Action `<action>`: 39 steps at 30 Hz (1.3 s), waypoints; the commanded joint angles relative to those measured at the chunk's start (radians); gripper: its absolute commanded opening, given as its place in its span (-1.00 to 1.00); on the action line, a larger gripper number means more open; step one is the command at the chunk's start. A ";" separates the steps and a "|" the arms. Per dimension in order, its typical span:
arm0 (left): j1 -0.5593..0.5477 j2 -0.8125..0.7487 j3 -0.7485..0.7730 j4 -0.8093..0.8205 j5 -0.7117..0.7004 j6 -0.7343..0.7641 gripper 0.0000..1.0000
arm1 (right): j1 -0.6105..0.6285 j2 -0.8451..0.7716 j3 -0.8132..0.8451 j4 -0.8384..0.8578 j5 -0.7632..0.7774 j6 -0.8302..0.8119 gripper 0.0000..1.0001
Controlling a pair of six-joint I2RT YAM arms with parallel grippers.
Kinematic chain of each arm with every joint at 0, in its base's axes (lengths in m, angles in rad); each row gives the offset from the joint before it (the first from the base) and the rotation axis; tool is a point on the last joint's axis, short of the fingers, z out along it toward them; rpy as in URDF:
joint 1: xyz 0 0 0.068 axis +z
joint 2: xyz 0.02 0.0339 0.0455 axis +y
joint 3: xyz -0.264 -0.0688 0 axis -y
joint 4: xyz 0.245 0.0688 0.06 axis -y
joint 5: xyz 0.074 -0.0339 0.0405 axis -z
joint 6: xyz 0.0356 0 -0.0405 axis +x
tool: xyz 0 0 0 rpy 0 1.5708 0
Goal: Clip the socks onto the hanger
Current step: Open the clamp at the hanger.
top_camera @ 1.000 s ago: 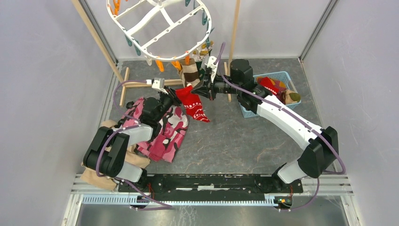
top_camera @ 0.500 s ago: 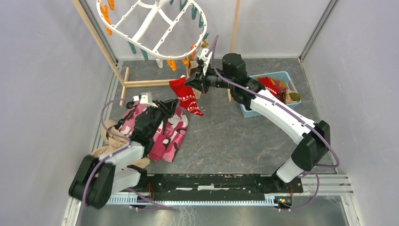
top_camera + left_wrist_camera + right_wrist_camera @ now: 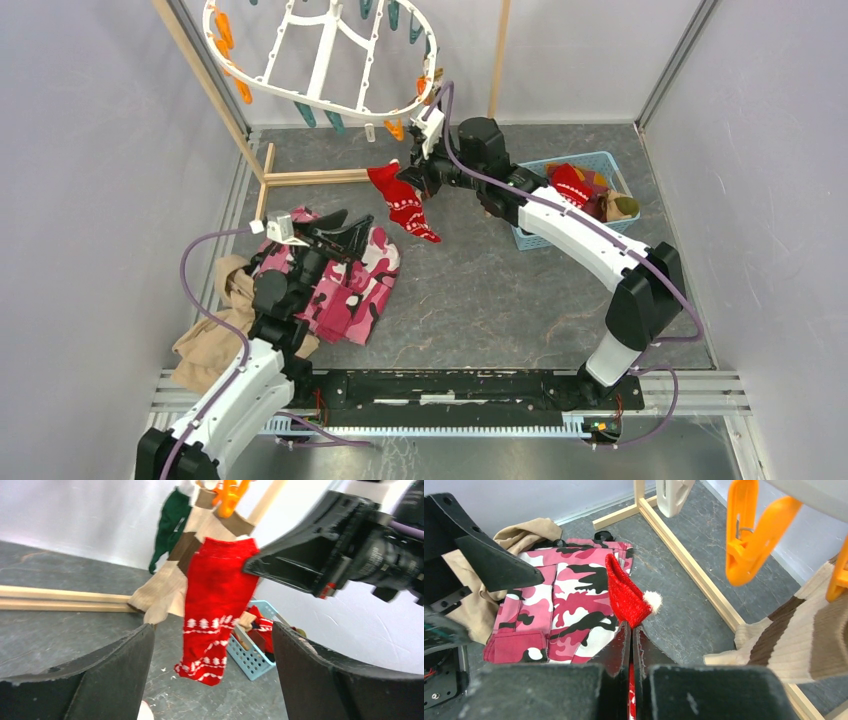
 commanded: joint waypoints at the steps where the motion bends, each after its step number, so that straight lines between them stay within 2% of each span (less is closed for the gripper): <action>1: -0.002 0.047 0.118 0.011 0.130 -0.079 0.90 | -0.020 -0.004 -0.009 0.053 0.038 0.018 -1.00; 6: -0.004 0.108 0.231 -0.029 0.167 -0.149 0.90 | -0.051 0.004 -0.033 0.089 0.020 0.057 -1.00; 19: -0.081 0.127 0.359 -0.121 0.124 -0.129 0.85 | -0.163 0.006 -0.069 0.148 -0.105 0.093 -1.00; 27: -0.204 0.156 0.453 -0.265 -0.022 -0.046 0.84 | -0.185 0.026 -0.085 0.180 -0.160 0.127 -1.00; 33: -0.237 0.267 0.592 -0.453 -0.190 -0.016 0.85 | -0.184 0.056 -0.051 0.182 -0.164 0.148 -1.00; 36: -0.240 0.335 0.650 -0.493 -0.231 0.018 0.76 | -0.185 0.070 -0.032 0.177 -0.163 0.158 -1.00; 39: -0.241 0.378 0.690 -0.493 -0.244 0.044 0.56 | -0.183 0.082 -0.020 0.177 -0.168 0.168 -1.00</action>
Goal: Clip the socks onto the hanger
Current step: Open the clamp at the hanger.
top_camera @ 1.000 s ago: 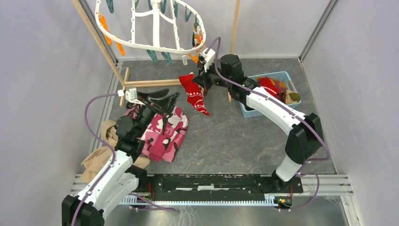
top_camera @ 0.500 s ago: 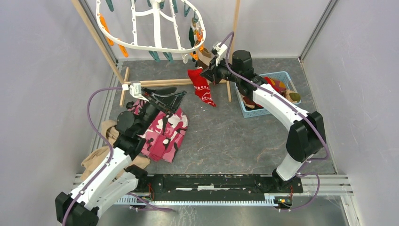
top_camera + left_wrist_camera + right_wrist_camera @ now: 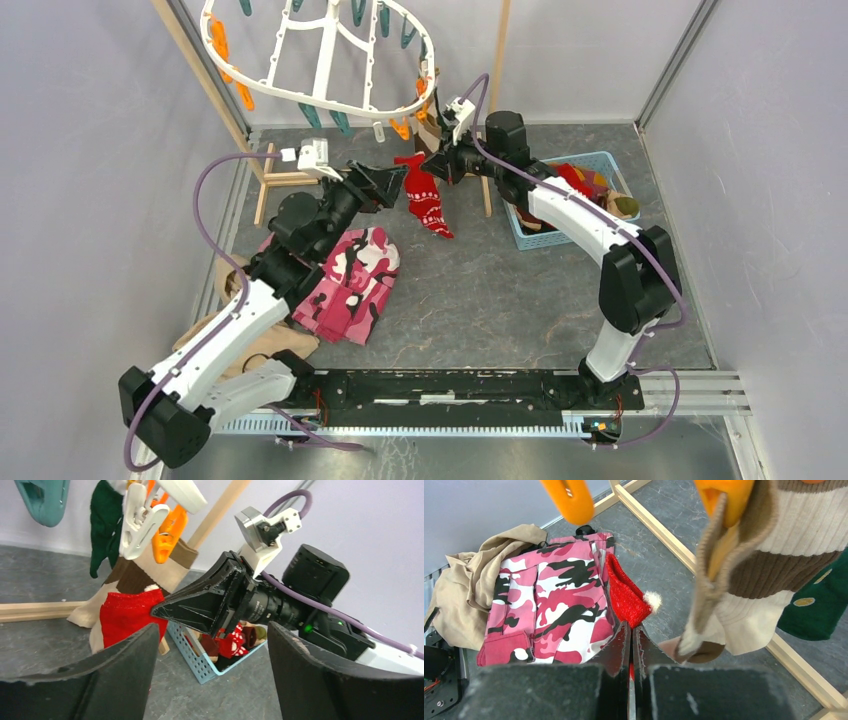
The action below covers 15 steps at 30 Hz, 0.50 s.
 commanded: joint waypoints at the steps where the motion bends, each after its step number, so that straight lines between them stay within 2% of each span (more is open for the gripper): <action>1: -0.009 0.055 0.081 -0.054 -0.083 0.090 0.54 | -0.003 0.013 0.060 0.041 -0.019 0.036 -1.00; 15: -0.011 0.206 0.225 -0.093 -0.243 0.224 0.47 | -0.002 0.033 0.091 0.047 -0.033 0.059 -1.00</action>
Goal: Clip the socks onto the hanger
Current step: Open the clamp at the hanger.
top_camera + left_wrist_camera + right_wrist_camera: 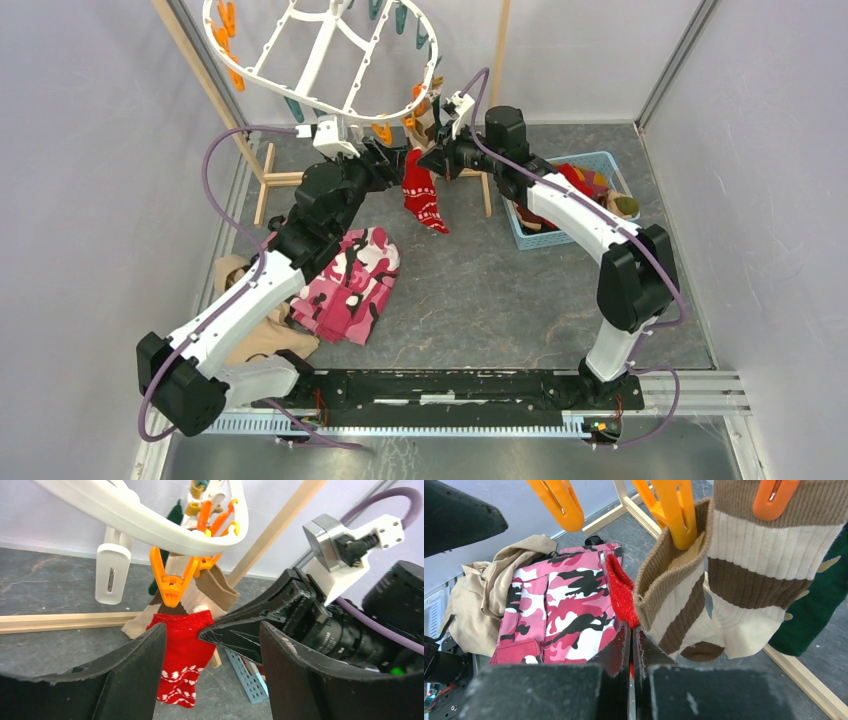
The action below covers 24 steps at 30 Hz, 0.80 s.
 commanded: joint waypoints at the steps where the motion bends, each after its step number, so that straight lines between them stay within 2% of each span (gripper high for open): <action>1: -0.006 0.029 0.068 -0.013 -0.101 0.099 0.46 | 0.000 0.017 0.052 0.043 -0.011 0.021 -1.00; 13: 0.001 0.053 0.118 -0.050 -0.144 0.167 0.29 | -0.001 0.025 0.073 0.036 -0.012 0.026 -1.00; 18: 0.020 0.071 0.125 -0.051 -0.143 0.181 0.12 | 0.000 0.018 0.074 0.036 -0.012 0.028 -1.00; 24: 0.045 0.095 0.134 -0.056 -0.134 0.195 0.12 | 0.000 0.017 0.076 0.035 -0.011 0.029 -1.00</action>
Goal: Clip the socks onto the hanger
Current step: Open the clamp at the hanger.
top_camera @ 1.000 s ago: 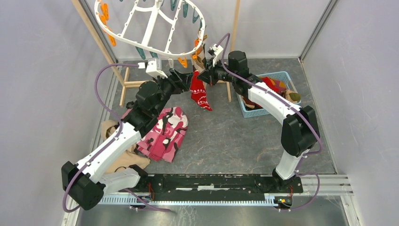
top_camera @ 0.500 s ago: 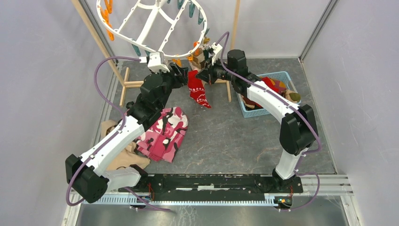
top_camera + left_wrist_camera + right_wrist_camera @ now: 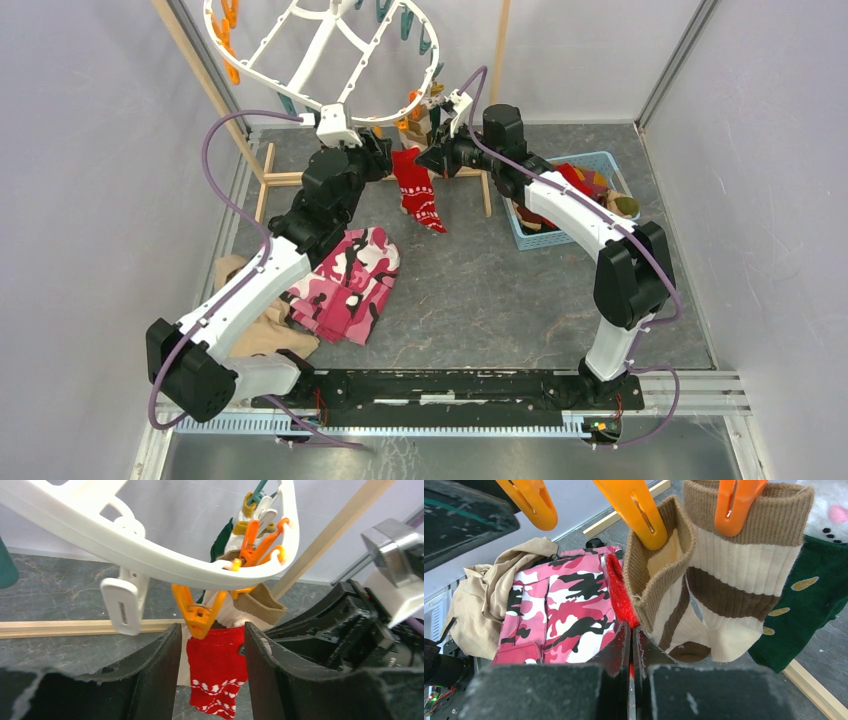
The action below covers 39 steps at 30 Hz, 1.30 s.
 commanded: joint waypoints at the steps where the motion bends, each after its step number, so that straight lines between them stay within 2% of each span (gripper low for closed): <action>1: 0.016 0.011 0.052 0.014 -0.009 0.062 0.12 | 0.000 -0.008 0.050 0.029 -0.008 0.016 -1.00; 7: 0.028 0.052 0.103 0.013 0.027 0.101 0.15 | -0.001 -0.009 0.047 0.029 -0.011 0.015 -1.00; 31: 0.073 0.145 0.181 0.046 0.115 0.048 0.14 | 0.001 -0.024 0.047 0.024 -0.006 0.004 -1.00; 34: 0.078 0.152 0.187 0.048 0.128 0.044 0.11 | -0.001 -0.024 0.049 0.023 -0.008 0.003 -1.00; 39: 0.081 0.154 0.193 0.052 0.141 0.041 -0.05 | -0.001 -0.027 0.049 0.021 -0.011 0.001 -1.00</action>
